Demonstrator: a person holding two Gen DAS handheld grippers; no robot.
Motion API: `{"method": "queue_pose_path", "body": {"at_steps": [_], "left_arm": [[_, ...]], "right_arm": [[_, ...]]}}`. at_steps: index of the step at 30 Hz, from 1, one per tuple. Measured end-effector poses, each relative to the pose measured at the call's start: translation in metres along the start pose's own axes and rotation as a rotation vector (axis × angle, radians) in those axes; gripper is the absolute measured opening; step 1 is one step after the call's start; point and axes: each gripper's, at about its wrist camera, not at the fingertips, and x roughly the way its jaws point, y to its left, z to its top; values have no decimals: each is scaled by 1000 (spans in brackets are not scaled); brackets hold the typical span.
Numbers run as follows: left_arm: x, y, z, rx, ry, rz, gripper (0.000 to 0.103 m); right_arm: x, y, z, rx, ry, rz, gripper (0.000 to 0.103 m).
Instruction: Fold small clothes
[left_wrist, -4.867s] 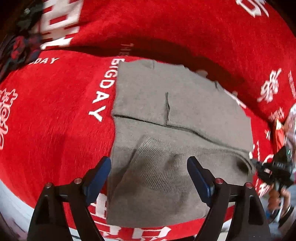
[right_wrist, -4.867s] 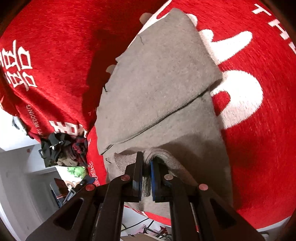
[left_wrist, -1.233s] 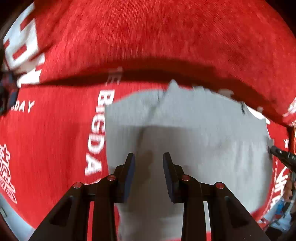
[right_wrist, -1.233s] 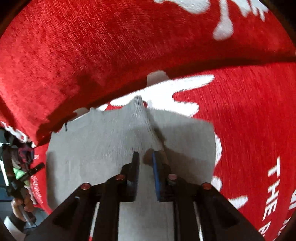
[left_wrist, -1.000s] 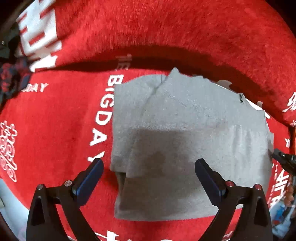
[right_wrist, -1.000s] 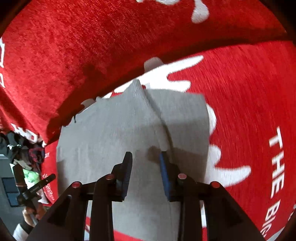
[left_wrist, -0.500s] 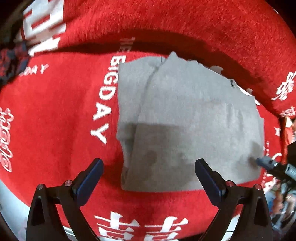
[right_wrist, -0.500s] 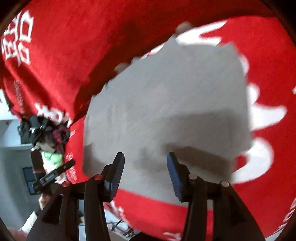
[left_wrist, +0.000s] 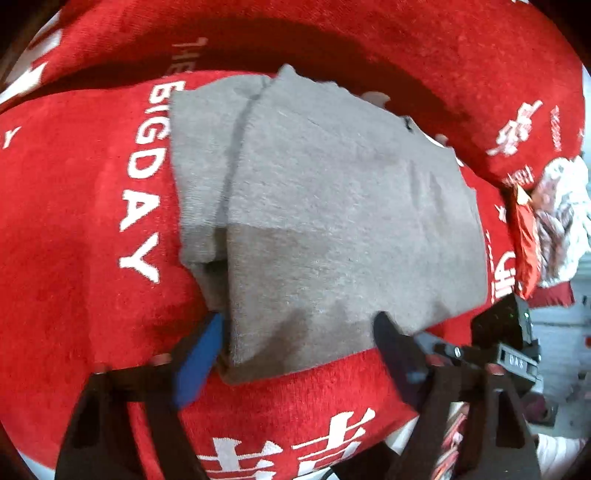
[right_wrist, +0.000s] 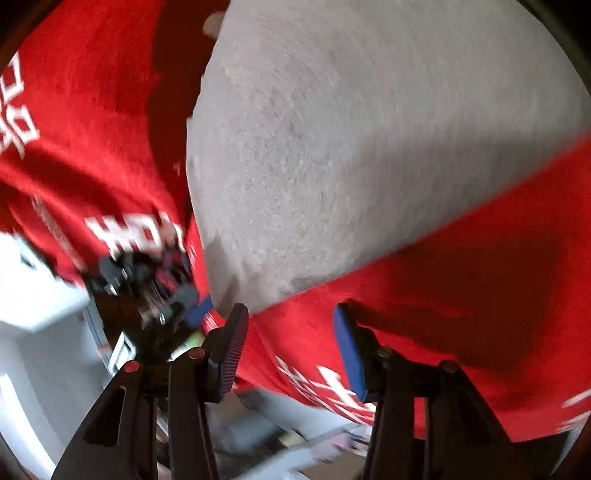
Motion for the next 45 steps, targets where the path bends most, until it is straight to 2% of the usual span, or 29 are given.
{"method": "queue_pose_path", "body": {"at_steps": [2,3,4,6,7,8,11,14,19,22,25,29,34,40,45], "left_arm": [[8,3,2,18,40,-26,66],[12,5,3,28,55,-61,52],[14,6,4,32,65,-79,28],[16,8,6,42,89,-110,12],[13,7,6,57,79,-116,7],[7,4,5,77,67,-118,7],[-10,-2,2,132,26,-94,7],[-12,2,-8,158,34,-75,7],[12,23,-33,138,81,5,7],[9,30,-40,104,54,6,7],[0,29,-41,112,39,47,7],[-27,22,-36,123,-16,93,7],[-47,7,-11,115,-107,97,7],[-14,-10,41,101,-146,122,7],[11,-14,75,70,-159,184,7]], "right_arm": [[7,-3,-5,53,-69,40,52],[8,-4,-6,72,-92,55,52],[10,-5,-6,96,-119,70,52],[12,-5,-2,138,-146,96,51],[11,-5,1,154,-161,93,36],[9,-3,4,154,-170,69,8],[-1,16,5,65,-177,29,8],[-13,38,-5,-74,-165,-41,7],[-8,20,-10,-62,-145,-141,7],[3,13,-11,-59,-110,-200,7],[1,15,-13,-83,-70,-246,5],[-14,27,-19,-187,-5,-345,6],[-51,63,-6,-341,-85,-400,6],[-61,77,40,-356,-157,-431,6],[-59,94,67,-396,-189,-446,6]]}}
